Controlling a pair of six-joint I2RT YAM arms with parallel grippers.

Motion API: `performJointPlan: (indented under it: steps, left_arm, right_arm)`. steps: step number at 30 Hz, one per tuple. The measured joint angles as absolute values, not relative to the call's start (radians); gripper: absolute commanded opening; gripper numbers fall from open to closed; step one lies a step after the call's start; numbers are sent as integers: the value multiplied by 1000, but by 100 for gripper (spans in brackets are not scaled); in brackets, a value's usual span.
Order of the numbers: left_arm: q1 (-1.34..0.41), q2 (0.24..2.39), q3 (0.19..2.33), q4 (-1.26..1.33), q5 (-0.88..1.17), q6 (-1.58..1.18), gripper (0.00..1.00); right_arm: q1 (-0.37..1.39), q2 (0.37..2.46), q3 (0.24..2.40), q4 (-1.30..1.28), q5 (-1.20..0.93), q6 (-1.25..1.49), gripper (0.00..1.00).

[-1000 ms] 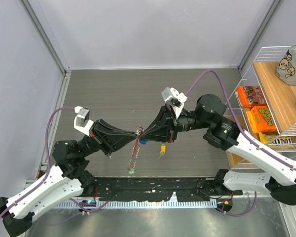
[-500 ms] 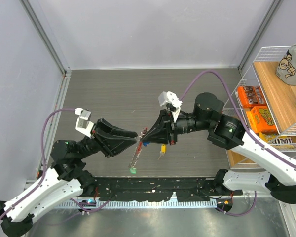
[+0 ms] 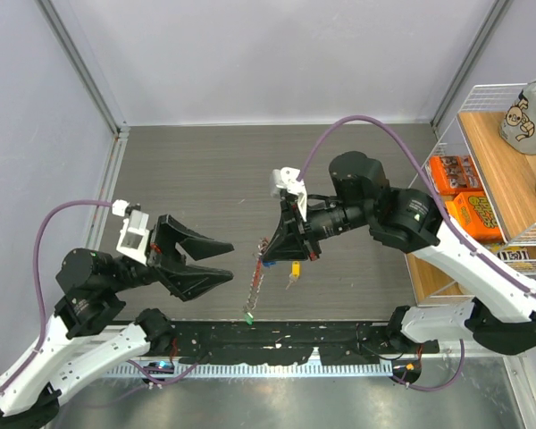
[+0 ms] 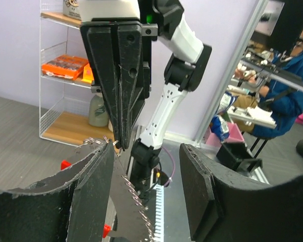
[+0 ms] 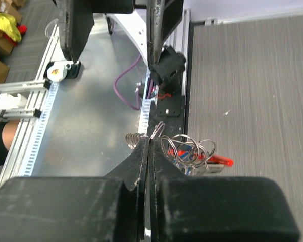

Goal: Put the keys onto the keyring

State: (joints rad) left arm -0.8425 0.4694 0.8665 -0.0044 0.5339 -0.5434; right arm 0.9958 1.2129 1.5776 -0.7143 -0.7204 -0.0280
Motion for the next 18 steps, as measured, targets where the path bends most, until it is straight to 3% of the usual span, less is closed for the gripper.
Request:
performJointPlan:
  steps: [18]
  left_arm:
    - [-842, 568, 875, -117, 662, -380, 46]
  right_arm:
    - [1030, 1344, 1763, -1021, -754, -136, 6]
